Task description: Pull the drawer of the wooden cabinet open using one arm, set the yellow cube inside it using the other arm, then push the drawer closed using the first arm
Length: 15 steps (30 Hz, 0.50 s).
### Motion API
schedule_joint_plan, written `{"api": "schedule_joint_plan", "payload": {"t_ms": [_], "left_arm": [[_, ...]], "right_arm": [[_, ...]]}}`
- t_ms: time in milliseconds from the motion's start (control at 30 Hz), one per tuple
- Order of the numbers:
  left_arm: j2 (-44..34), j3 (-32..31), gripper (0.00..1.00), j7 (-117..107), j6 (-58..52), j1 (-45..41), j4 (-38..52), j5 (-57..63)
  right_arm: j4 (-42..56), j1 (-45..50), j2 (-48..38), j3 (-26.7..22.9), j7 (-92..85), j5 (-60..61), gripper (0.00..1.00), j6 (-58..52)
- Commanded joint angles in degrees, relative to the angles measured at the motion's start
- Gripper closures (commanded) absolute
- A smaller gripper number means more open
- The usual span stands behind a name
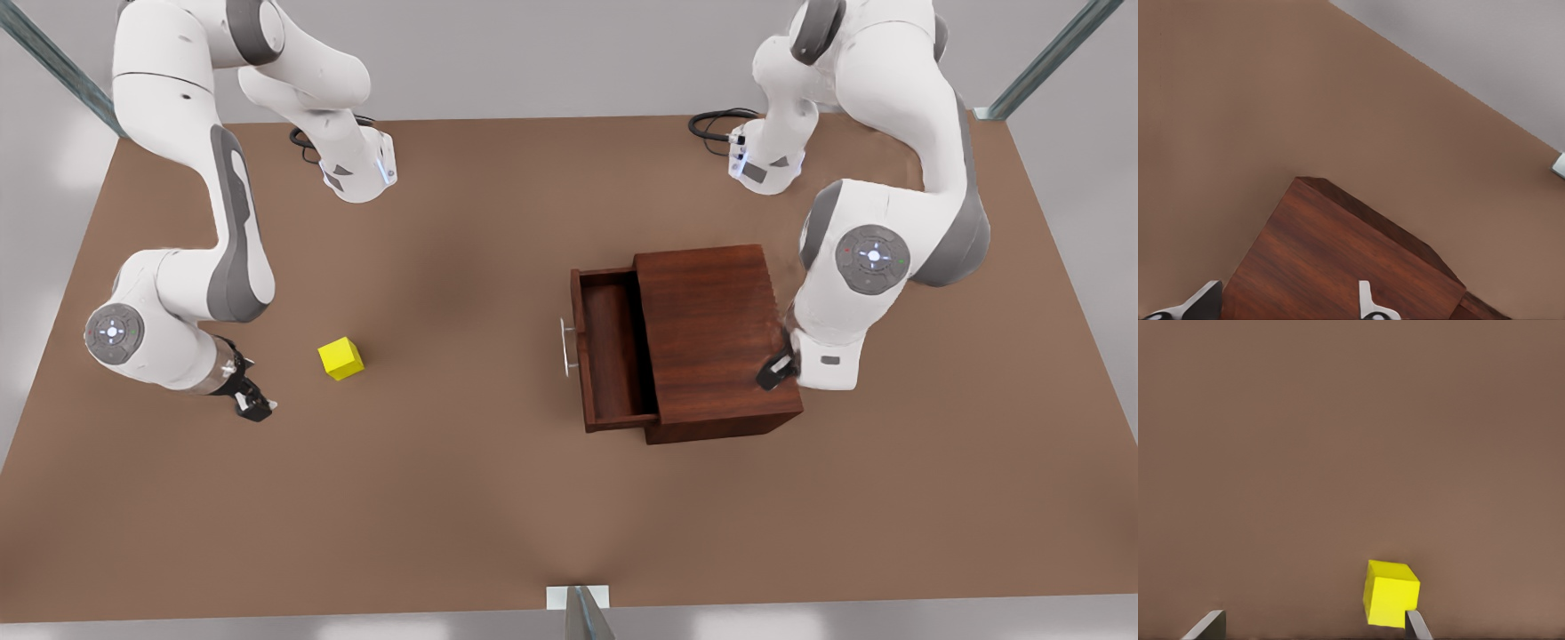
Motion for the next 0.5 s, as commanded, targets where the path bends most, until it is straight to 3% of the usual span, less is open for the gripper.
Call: {"api": "schedule_joint_plan", "payload": {"t_ms": [0,67,167,233,267,300,467], "left_arm": [[-8.2,1.0,0.0,47.9,6.5,5.3,-11.9,-8.0],[-6.9,1.4,0.0,47.7,4.3,5.8,-6.2,-7.6],[-6.4,0.9,0.0,47.5,1.0,5.6,-5.4,-8.7],[-2.4,1.3,0.0,51.2,-3.6,7.4,2.0,-4.6],[-3.0,1.4,0.0,58.2,-4.8,13.0,-0.4,-10.1],[-9.7,2.3,0.0,57.6,2.8,13.5,-12.3,-12.2],[-10.6,1.6,0.0,55.4,4.6,12.2,-14.5,-8.0]], "right_arm": [[-2.5,0.6,0.0,0.1,2.5,0.9,0.0,4.5],[-7.6,0.3,-1.1,0.1,2.4,0.9,0.0,9.3],[-14.9,1.0,-2.7,0.3,2.6,0.8,0.0,17.4],[-20.5,0.8,-5.0,0.2,4.6,1.3,0.0,23.1],[-23.1,0.7,-5.6,0.3,5.4,3.4,0.0,26.3],[-23.8,0.7,-5.6,0.3,7.9,3.4,0.0,28.1],[-31.7,-0.1,-6.3,0.1,8.6,6.2,0.0,38.6]]}}
